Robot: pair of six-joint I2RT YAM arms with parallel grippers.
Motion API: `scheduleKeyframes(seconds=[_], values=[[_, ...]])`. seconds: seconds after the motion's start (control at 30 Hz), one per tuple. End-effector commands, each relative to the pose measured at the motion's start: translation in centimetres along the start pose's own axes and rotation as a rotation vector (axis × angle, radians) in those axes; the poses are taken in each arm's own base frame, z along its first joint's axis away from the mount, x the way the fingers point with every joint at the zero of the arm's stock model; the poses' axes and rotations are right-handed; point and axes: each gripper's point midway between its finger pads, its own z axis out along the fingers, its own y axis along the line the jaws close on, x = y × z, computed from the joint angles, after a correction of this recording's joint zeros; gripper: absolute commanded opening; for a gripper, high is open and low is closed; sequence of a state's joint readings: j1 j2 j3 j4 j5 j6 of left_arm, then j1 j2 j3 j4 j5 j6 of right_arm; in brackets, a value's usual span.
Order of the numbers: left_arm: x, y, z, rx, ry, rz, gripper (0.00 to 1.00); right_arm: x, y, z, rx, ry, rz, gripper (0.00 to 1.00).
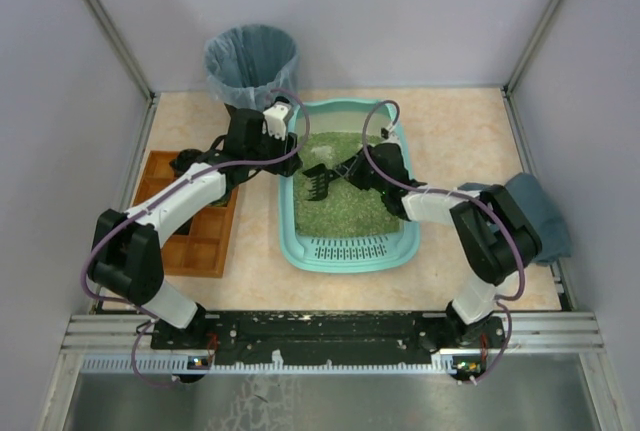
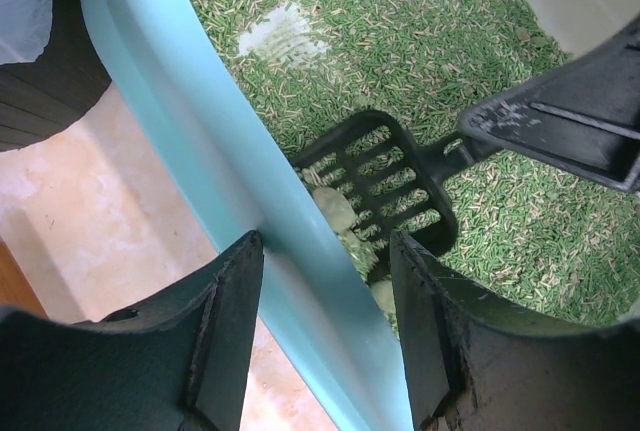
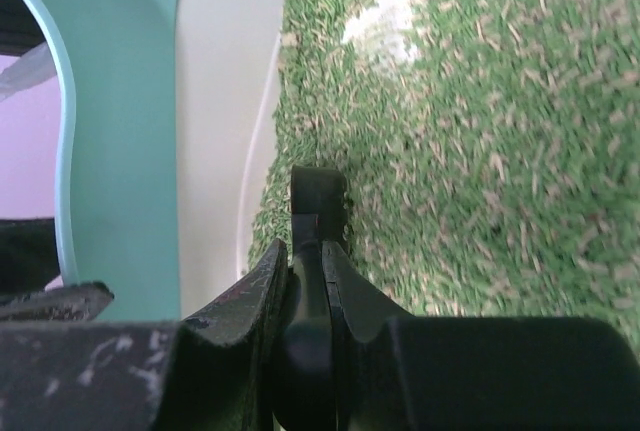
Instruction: Clean the litter box
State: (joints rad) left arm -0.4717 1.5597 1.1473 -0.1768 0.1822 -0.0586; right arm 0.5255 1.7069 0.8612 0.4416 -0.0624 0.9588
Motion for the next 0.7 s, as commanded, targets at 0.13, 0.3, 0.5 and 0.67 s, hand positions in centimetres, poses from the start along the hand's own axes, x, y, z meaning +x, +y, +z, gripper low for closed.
scheduleKeyframes(seconds=[0.13,0.3,0.5,0.67], values=[[-1.5,-0.7,-1.2,0.013,-0.055,0.010,0.61,-2.2,3.5,-4.0,-0.131,-0.065,0.104,0.00],[-2.6,-0.1,-2.5,-0.037,-0.133,-0.003,0.64,-3.9,3.2,-5.4,-0.140,-0.119,0.152,0.00],[-3.7,0.5,-4.0,-0.084,-0.208,-0.002,0.67,-5.4,2.8,-7.3,-0.150,-0.169,0.202,0.00],[-4.6,1.0,-5.4,-0.124,-0.274,-0.005,0.70,-6.5,3.2,-9.5,-0.224,-0.183,0.225,0.00]])
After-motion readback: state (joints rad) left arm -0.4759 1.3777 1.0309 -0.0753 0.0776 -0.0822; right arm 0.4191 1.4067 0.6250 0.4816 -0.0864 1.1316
